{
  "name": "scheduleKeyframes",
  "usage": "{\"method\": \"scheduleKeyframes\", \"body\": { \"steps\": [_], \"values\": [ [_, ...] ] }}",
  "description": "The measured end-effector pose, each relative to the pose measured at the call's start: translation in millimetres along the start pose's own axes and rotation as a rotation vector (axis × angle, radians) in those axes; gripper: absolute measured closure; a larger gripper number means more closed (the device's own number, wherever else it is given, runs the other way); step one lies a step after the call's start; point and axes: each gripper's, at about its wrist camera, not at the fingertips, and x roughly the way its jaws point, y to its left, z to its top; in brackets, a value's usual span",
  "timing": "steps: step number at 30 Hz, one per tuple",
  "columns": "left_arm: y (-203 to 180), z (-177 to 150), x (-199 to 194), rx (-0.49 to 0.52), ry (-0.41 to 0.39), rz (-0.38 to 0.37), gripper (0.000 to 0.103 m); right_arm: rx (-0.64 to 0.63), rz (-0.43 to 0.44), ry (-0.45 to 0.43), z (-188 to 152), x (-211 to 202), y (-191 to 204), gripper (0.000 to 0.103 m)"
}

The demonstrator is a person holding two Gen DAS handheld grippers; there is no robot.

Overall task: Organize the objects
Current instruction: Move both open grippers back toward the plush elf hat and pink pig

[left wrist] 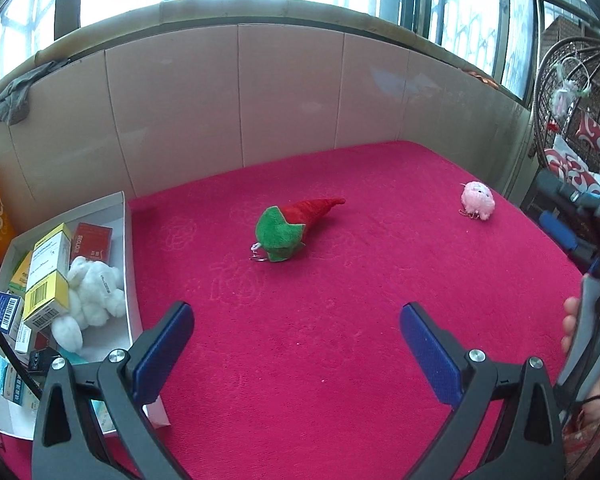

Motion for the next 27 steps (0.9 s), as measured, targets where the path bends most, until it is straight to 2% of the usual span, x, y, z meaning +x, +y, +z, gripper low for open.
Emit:
{"method": "scheduleKeyframes", "body": {
  "steps": [3,5,7,10,13,19,24,27],
  "values": [
    [-3,0,4,-0.003,0.002,-0.009,0.0,-0.016,0.045,-0.09,18,-17,-5,0.0],
    [-4,0,8,-0.007,0.012,-0.015,0.0,-0.028,0.06,-0.106,31,-22,-7,0.0],
    [-4,0,15,-0.014,0.022,-0.013,0.0,-0.032,0.026,-0.09,43,-20,-13,0.0],
    [-1,1,26,-0.031,0.042,-0.001,0.0,-0.065,-0.037,-0.032,56,-7,-22,0.0],
    [5,2,41,-0.061,0.076,0.014,0.0,-0.143,-0.159,0.036,61,13,-31,0.0],
    [8,4,72,-0.09,0.135,0.017,0.0,-0.113,-0.29,0.178,64,41,-79,0.0],
    [22,22,95,-0.181,0.131,0.031,0.0,-0.128,-0.384,0.275,57,74,-106,0.0],
    [23,38,112,-0.181,0.116,0.034,0.0,-0.138,-0.41,0.324,55,100,-115,0.0]
  ]
}}
